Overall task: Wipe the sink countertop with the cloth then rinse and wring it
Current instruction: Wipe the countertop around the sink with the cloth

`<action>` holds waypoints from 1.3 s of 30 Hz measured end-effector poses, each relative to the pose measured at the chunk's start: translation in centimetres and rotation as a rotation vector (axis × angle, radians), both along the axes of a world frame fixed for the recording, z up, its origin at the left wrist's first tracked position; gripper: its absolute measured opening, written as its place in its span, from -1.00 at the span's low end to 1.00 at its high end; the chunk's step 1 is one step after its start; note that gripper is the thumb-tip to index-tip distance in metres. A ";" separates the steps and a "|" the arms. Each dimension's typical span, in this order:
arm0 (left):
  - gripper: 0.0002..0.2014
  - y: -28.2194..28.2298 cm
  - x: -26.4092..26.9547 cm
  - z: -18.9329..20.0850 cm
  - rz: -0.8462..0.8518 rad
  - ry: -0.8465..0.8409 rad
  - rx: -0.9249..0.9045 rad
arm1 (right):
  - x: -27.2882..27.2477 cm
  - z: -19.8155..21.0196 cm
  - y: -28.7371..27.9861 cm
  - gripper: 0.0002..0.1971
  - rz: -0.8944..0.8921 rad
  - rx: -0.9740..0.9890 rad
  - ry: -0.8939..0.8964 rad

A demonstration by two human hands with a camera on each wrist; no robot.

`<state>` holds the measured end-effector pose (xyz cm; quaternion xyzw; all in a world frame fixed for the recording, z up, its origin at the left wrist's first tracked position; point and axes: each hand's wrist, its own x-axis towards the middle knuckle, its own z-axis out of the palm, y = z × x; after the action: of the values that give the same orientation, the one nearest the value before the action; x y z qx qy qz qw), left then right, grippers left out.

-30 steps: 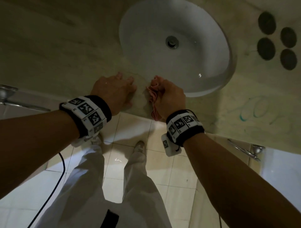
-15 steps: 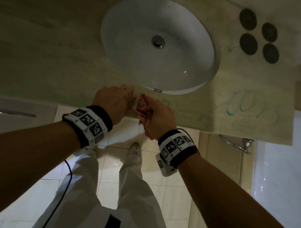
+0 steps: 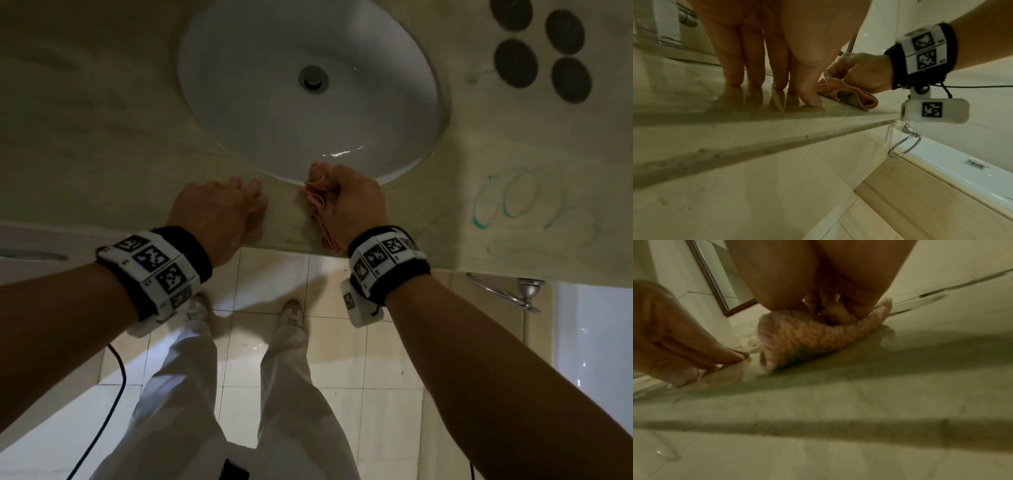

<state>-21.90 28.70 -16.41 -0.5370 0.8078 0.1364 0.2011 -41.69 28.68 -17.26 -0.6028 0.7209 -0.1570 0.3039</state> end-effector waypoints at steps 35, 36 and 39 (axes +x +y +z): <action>-0.71 1.9 -11.8 -0.6 -0.140 0.118 -0.049 | -15.7 -1.0 2.6 -0.62 -0.219 -0.044 -0.099; -0.70 1.8 -11.8 -0.5 -0.141 0.094 -0.050 | -15.5 -1.0 3.0 -0.61 -0.204 -0.049 -0.113; -0.72 1.8 -12.5 0.0 -0.111 0.074 -0.028 | -14.5 -1.5 4.6 -0.59 -0.143 -0.051 -0.156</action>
<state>-34.40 30.53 -16.41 -0.4889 0.8450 0.1334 0.1706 -56.19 33.31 -18.79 -0.5435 0.7319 -0.2431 0.3315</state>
